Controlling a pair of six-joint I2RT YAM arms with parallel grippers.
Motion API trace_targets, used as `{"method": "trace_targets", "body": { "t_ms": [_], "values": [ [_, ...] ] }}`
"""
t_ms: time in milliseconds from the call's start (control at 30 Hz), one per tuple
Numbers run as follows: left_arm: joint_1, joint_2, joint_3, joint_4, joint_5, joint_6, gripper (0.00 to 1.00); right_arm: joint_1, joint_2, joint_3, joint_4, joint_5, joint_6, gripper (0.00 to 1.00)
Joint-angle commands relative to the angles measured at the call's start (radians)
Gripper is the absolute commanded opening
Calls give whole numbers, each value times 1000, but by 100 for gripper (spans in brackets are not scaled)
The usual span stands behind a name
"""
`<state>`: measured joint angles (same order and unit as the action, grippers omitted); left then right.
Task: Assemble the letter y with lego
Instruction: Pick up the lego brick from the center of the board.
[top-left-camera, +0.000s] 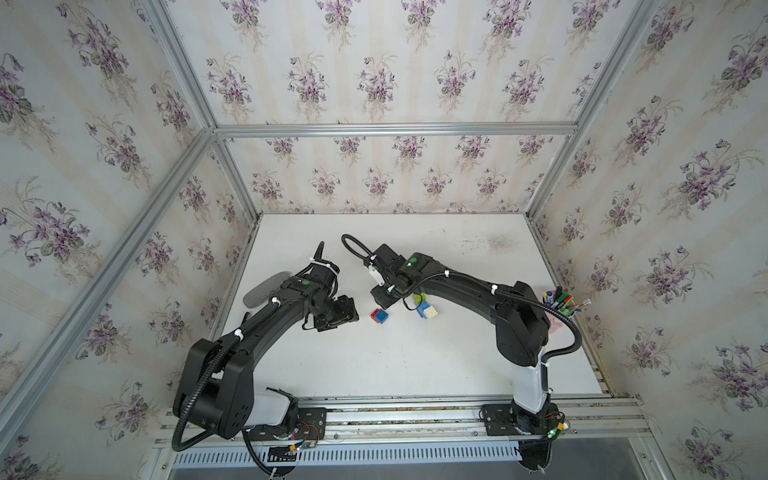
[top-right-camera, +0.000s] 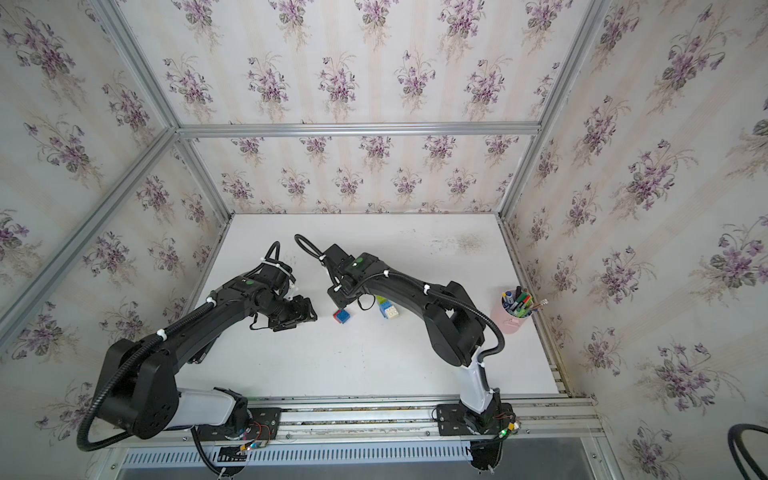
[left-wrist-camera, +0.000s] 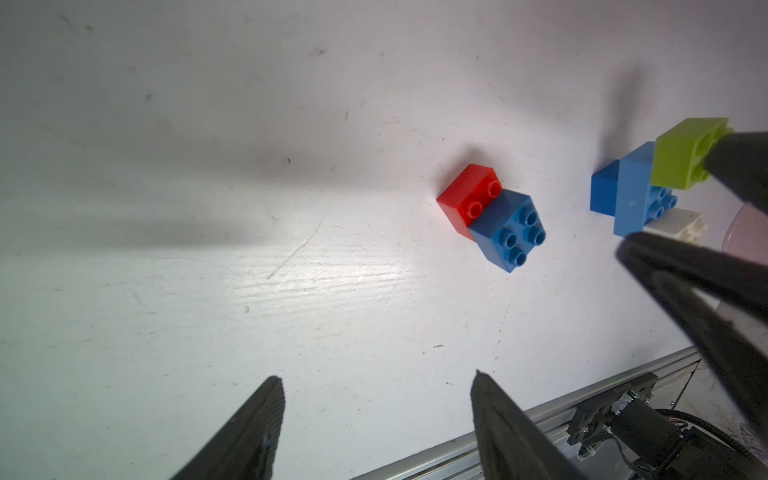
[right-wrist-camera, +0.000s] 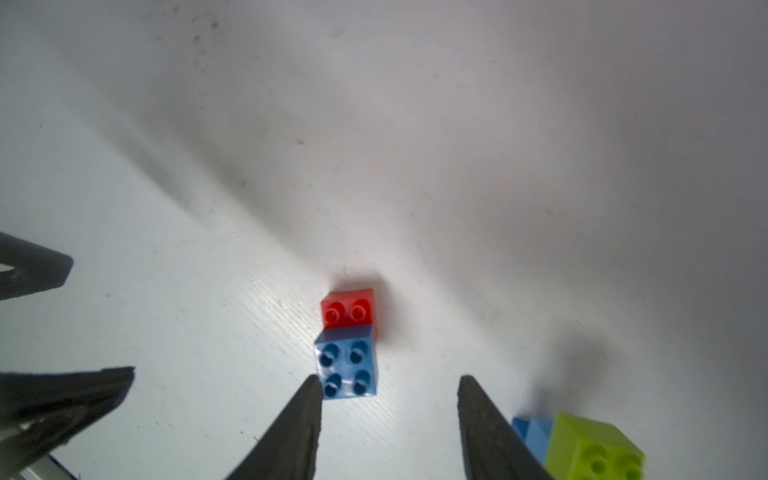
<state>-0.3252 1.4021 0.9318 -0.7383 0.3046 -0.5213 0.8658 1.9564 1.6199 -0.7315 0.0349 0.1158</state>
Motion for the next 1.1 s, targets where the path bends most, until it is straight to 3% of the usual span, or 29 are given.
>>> {"method": "trace_targets", "body": {
  "t_ms": [0,233,500,1067],
  "values": [
    [-4,41,23,10,23,18,73,-37,-64,-76,-4,49,96,60],
    [-33,101,59,21,20,16,73,-149,-167,-276,40,38,189,65],
    [-66,136,89,28,7,0,73,-172,-117,-347,84,7,177,65],
    [-72,133,70,31,-1,-3,73,-174,-57,-361,103,-9,170,42]
  ]
}}
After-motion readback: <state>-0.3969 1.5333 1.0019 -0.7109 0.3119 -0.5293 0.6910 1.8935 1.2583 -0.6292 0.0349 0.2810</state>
